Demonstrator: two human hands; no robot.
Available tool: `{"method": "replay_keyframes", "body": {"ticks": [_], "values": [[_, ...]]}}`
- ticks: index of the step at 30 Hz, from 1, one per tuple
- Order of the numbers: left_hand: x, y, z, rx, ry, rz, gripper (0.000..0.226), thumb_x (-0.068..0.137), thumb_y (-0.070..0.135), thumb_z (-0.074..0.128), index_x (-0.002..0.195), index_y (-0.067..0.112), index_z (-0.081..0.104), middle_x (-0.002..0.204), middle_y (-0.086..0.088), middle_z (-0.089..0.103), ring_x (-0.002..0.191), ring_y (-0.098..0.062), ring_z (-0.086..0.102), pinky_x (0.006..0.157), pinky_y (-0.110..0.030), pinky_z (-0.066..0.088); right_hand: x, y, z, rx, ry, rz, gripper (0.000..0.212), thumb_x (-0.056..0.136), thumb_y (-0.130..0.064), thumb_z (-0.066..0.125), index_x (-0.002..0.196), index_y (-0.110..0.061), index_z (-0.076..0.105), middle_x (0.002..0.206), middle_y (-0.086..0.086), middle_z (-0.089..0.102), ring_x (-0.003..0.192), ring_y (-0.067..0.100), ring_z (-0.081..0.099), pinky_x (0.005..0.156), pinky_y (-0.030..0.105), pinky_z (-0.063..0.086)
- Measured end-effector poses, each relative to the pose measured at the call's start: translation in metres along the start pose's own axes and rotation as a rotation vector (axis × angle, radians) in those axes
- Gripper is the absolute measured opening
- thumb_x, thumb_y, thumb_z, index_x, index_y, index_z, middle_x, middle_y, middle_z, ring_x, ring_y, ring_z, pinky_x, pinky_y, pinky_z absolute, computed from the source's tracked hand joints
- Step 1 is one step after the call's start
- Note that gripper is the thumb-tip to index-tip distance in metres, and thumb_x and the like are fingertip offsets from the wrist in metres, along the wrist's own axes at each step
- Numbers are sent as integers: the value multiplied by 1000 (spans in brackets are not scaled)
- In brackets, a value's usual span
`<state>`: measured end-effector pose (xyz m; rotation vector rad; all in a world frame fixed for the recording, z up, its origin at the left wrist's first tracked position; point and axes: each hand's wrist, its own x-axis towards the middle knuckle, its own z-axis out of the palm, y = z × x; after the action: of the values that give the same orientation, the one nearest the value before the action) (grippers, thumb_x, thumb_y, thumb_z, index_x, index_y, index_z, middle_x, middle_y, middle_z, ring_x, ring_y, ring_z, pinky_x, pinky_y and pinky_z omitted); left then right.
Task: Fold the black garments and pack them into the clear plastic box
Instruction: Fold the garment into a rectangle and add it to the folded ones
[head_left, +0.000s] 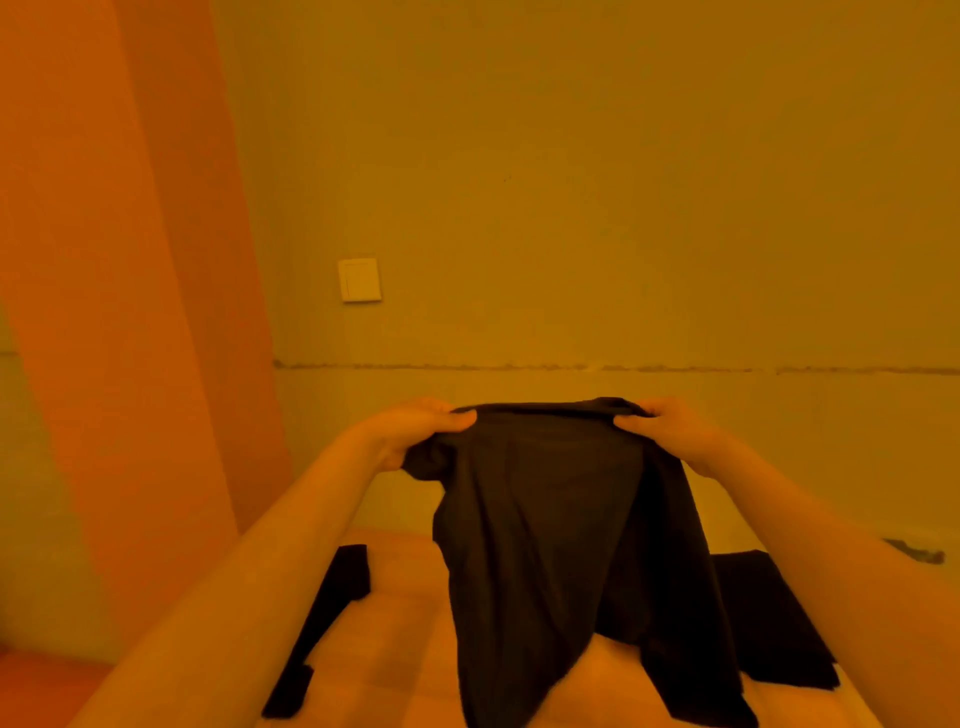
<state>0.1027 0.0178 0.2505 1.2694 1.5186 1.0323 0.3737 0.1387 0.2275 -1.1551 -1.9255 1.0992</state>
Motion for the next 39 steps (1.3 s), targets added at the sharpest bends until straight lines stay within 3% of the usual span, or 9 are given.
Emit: {"method": "replay_keyframes", "body": {"ticks": [2, 7, 17, 21, 24, 27, 31, 34, 39], "values": [[2, 13, 12, -178, 18, 79, 18, 93, 18, 53, 78, 9, 57, 59, 0, 68, 52, -9, 64, 50, -20, 50, 2, -2, 8, -46, 26, -35, 17, 87, -18, 63, 100, -8, 66, 90, 4, 65, 99, 28, 62, 71, 26, 48], [7, 47, 40, -289, -24, 75, 16, 94, 8, 50, 79, 8, 55, 53, 1, 64, 45, -6, 60, 42, -16, 44, -4, -38, 40, 17, -389, -224, 77, 69, -24, 77, 137, -25, 41, 131, -5, 51, 121, 11, 49, 101, 31, 42], [3, 21, 54, -462, 37, 225, 10, 89, 21, 58, 89, 12, 63, 74, 0, 69, 66, -8, 65, 64, -23, 52, 10, -64, 60, 98, -311, -299, 9, 79, -10, 69, 85, -16, 67, 84, 0, 68, 81, 13, 64, 80, 32, 50], [4, -32, 83, -167, 63, 196, 35, 80, 24, 72, 112, 23, 58, 99, 9, 65, 91, -6, 60, 78, -22, 49, 14, -63, 62, 126, -262, -261, 10, 86, -11, 62, 79, -17, 66, 78, -1, 69, 76, 13, 66, 69, 27, 51], [14, -49, 88, -190, 264, 211, 7, 89, 17, 60, 90, 11, 65, 87, -2, 66, 74, -6, 60, 67, -18, 45, 15, -62, 54, 190, -313, -204, 9, 88, -13, 59, 82, -14, 66, 76, -2, 71, 71, 11, 68, 65, 24, 54], [17, -46, 75, -415, 290, 253, 16, 94, 15, 52, 87, 15, 67, 76, 7, 71, 70, -3, 66, 71, -22, 50, 18, -57, 40, 333, -264, -132, 12, 89, -17, 56, 85, -12, 67, 75, -2, 73, 70, 9, 68, 67, 21, 55], [14, -27, 68, -268, 317, 352, 20, 96, 16, 49, 83, 16, 65, 80, -1, 69, 80, -17, 64, 76, -32, 50, 23, -57, 31, 464, -181, -155, 16, 93, -13, 50, 87, -9, 65, 76, -3, 71, 75, 9, 65, 68, 20, 52], [7, -18, 62, -184, 181, 358, 9, 87, 6, 60, 84, 14, 64, 66, 8, 68, 60, -4, 64, 58, -19, 51, 27, -61, 30, 545, -94, -166, 18, 96, -13, 46, 90, -9, 62, 82, 3, 68, 77, 13, 64, 71, 24, 53], [-1, -27, 26, 310, -33, 140, 14, 80, 21, 72, 93, 22, 66, 86, 8, 67, 71, 0, 63, 58, -11, 50, 26, -68, 20, 536, -17, -162, 21, 96, -19, 48, 83, -12, 63, 70, 0, 69, 61, 7, 65, 59, 20, 54]]}}
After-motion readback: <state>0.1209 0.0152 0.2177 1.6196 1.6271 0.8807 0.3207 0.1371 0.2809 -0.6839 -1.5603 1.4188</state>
